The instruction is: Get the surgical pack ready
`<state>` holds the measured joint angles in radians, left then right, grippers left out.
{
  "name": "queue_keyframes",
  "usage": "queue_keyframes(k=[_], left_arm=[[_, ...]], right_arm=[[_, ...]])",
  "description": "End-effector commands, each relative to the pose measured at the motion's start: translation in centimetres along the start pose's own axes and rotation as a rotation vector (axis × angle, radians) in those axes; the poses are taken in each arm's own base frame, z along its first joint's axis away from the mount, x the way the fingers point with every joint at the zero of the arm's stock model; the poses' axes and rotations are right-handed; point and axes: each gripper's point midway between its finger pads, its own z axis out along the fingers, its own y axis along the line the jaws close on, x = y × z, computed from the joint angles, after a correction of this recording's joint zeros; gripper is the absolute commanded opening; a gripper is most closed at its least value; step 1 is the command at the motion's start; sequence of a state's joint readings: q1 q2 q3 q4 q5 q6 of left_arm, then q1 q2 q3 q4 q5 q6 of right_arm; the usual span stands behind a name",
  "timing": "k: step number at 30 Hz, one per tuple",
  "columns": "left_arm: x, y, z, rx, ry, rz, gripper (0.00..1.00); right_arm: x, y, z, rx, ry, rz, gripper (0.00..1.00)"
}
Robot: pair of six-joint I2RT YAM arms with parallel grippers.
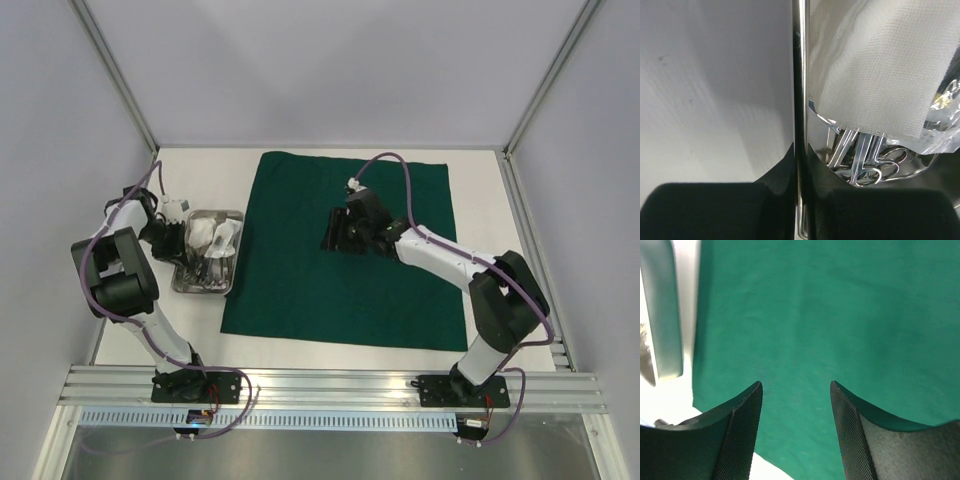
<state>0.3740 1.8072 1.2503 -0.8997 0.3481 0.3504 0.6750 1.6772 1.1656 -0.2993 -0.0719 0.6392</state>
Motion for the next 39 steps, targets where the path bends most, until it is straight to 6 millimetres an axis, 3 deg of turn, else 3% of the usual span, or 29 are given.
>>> queue_keyframes(k=[1, 8, 12, 13, 16, 23, 27, 32, 35, 38, 39], left_arm=[[-0.8, -3.5, -2.0, 0.026, -0.005, 0.121, 0.0], [-2.1, -8.6, -1.6, 0.021, 0.051, 0.358, 0.0], [-2.9, -12.4, -0.7, 0.043, 0.101, 0.517, 0.0], [-2.9, -13.9, -0.2, 0.052, 0.119, 0.574, 0.0], [-2.8, -15.6, 1.1, 0.045, 0.175, 0.676, 0.0], [-2.1, -21.7, 4.1, 0.081, 0.242, 0.929, 0.0], [-1.7, -23.7, 5.5, 0.103, 0.256, 1.023, 0.0], [-1.5, -24.8, 6.8, 0.113, 0.267, 1.067, 0.0], [-1.7, -24.8, 7.1, 0.111, 0.265, 1.075, 0.08], [-2.1, -24.8, 7.2, 0.1, 0.255, 1.079, 0.24], [-2.3, -24.9, 7.2, 0.096, 0.246, 1.082, 0.34]], right_arm=[[-1.2, -1.5, -1.9, 0.008, -0.039, -0.008, 0.59], [-2.6, -4.5, -4.2, 0.042, -0.075, -0.041, 0.58], [-3.0, -4.8, -5.1, 0.028, -0.078, -0.09, 0.56], [-2.9, -4.9, -5.1, 0.029, -0.071, -0.103, 0.56], [-2.8, -4.6, -5.0, 0.011, -0.057, -0.124, 0.53], [-2.2, -4.8, -3.9, -0.002, -0.027, -0.131, 0.5], [-1.2, -5.7, -2.6, 0.018, 0.014, -0.128, 0.5], [0.2, -6.0, -1.2, 0.007, 0.068, -0.111, 0.47], [0.7, -5.7, -0.5, -0.021, 0.089, -0.104, 0.45], [0.9, -5.4, 0.2, -0.027, 0.101, -0.109, 0.43], [1.2, -5.5, 0.5, -0.024, 0.11, -0.105, 0.43]])
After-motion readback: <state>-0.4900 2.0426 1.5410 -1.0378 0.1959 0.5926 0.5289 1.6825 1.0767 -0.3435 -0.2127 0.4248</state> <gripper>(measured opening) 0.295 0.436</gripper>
